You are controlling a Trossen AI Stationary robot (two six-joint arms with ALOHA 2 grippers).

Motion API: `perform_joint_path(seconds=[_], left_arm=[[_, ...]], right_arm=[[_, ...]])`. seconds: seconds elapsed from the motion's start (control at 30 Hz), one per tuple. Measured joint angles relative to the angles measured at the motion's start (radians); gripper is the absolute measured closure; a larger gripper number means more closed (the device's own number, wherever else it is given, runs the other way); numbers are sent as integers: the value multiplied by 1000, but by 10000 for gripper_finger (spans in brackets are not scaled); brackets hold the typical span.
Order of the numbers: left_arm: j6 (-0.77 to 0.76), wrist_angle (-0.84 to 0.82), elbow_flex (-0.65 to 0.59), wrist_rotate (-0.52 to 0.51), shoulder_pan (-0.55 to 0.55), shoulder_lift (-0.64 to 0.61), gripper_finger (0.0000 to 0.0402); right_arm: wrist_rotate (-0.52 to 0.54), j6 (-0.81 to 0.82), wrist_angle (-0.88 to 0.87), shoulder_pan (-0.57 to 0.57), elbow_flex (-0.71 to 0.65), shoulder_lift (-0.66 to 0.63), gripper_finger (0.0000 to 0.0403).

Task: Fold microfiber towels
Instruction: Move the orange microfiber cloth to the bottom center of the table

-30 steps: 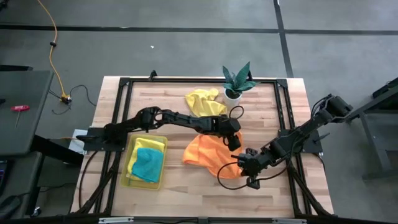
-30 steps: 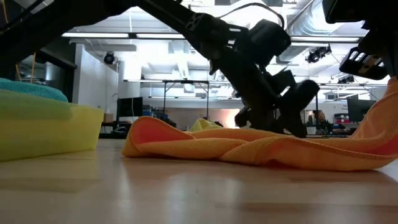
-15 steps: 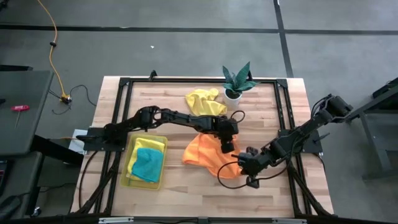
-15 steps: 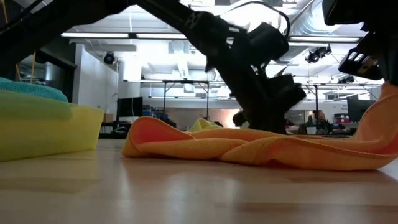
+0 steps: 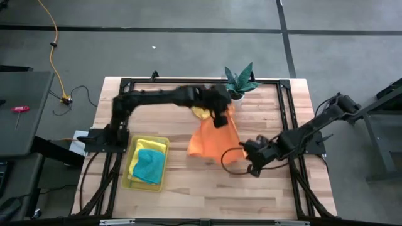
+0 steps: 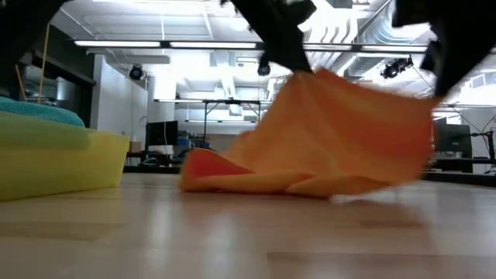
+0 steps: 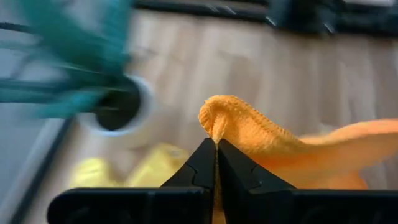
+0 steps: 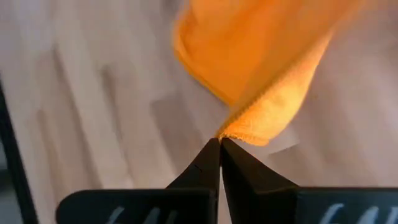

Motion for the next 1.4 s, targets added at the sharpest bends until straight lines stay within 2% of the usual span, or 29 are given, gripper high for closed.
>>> perform_joint_path(seconds=[0.2,0.33,0.6,0.8,0.9,1.03,1.13,1.27,1.4], left_arm=[[-42,-69,-9,-67,19,-181,401],[-100,-56,-104,-116,-5,-304,401],[-321,64,-340,-296,-144,-518,401],[-447,99,-357,-501,-287,-594,402],[-528,93,-359,-549,-365,-608,402],[-635,75,-359,-625,-475,-608,401],[-708,57,-358,-737,-563,-583,401],[-884,-61,-359,-901,-672,-529,401],[-1086,-136,-359,-939,-751,-484,401]], right_arm=[[201,37,-164,-38,142,-116,403],[272,24,-212,-70,248,-154,403],[280,-78,-287,-121,431,-166,403],[285,-95,-415,-150,541,-166,403],[247,-136,-442,-149,593,-166,403],[125,-179,-451,-149,654,-167,403],[35,-182,-452,-149,668,-165,403],[-63,-123,-458,-122,655,-145,403],[-143,-33,-423,-48,629,-96,403]])
